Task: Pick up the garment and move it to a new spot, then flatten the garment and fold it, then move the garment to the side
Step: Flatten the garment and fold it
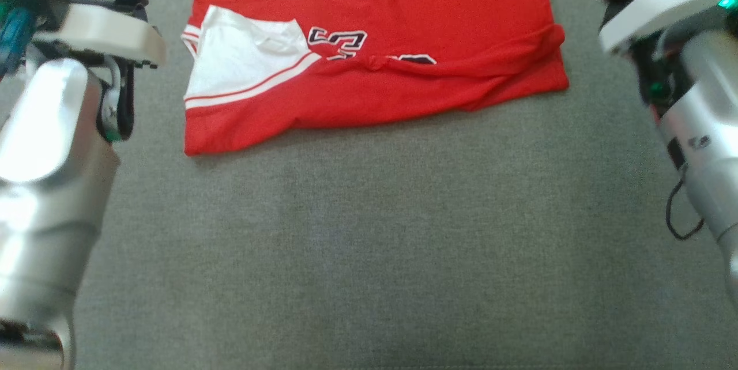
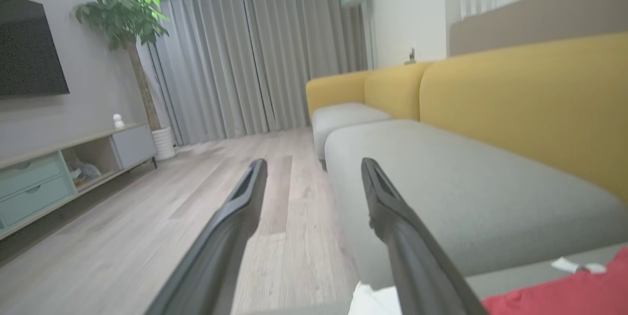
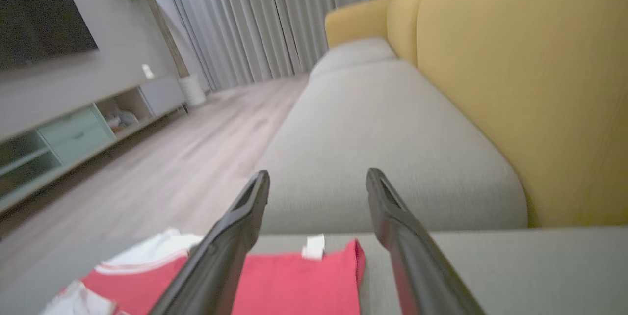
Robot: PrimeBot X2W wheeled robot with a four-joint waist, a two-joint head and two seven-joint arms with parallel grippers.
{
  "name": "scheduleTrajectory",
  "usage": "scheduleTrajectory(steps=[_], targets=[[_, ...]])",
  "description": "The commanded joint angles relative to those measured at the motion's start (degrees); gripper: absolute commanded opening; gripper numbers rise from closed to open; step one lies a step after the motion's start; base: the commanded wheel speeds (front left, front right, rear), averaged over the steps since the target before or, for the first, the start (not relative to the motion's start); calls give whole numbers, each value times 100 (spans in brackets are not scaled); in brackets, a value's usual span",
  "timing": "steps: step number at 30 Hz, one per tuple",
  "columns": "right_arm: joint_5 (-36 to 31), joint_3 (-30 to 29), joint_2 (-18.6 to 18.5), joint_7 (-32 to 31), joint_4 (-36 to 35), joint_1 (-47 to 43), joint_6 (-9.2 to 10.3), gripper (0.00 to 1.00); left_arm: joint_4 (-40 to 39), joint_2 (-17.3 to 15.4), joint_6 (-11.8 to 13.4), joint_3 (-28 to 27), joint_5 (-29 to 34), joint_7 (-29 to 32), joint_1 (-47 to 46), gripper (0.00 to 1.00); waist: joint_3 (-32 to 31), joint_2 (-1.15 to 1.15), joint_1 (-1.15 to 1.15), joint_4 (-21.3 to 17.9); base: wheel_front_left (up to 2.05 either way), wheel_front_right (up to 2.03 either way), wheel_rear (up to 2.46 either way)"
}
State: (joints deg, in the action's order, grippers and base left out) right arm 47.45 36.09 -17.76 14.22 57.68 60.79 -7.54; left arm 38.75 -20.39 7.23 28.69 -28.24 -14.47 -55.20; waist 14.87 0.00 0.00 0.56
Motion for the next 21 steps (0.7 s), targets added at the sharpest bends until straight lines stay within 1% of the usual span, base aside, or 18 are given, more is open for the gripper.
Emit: scheduleTrajectory(steps=[1, 3, 5, 7, 8, 10, 11, 13, 15, 18, 21], targets=[[-134, -107, 18, 73, -239, -63, 5, 100, -233, -207, 46, -240, 37, -48, -65, 100, -87, 0, 0, 20, 0, 0, 0], [-734, -901, 60, 75, -813, -433, 5, 100, -797, -176, 171, -529, 166, -49, 332, 100, -189, 0, 0, 33, 0, 0, 0], [-1437, -1708, 243, 75, -1448, -1013, 5, 100, -1295, -130, 266, -748, 344, -50, 783, 100, -300, 0, 0, 51, 0, 0, 0], [-2112, -2453, 594, 76, -2094, -1716, 5, 100, -1709, -24, 356, -935, 501, -51, 1258, 100, -415, 0, 0, 77, 0, 0, 0], [-2444, -2728, 790, 76, -2390, -2069, 5, 100, -1881, 39, 383, -992, 584, -51, 1491, 100, -466, 0, 0, 85, 0, 0, 0], [-2957, -3142, 1162, 76, -2872, -2723, 5, 100, -2167, 185, 456, -1126, 710, -51, 1950, 100, -574, 0, 0, 93, 0, 0, 0], [-3132, -3312, 1288, 76, -3098, -3009, 5, 100, -2289, 269, 496, -1209, 748, -51, 2182, 100, -616, 0, 0, 93, 0, 0, 0], [-3386, -3507, 1427, 77, -3497, -3515, 5, 100, -2501, 463, 539, -1372, 792, -51, 2640, 100, -687, 0, 0, 103, 0, 0, 0], [-3525, -3555, 1475, 77, -3840, -3949, 5, 100, -2637, 642, 514, -1476, 846, -52, 3096, 100, -732, 0, 0, 111, 0, 0, 0], [-3352, -3399, 1484, 77, -4219, -4473, 5, 100, -2680, 865, 434, -1608, 925, -52, 3660, 100, -775, 0, 0, 122, 0, 0, 0], [-3267, -3271, 1486, 77, -4454, -4858, 5, 100, -2672, 1016, 338, -1744, 1054, -52, 3991, 100, -805, 0, 0, 117, 0, 0, 0]])
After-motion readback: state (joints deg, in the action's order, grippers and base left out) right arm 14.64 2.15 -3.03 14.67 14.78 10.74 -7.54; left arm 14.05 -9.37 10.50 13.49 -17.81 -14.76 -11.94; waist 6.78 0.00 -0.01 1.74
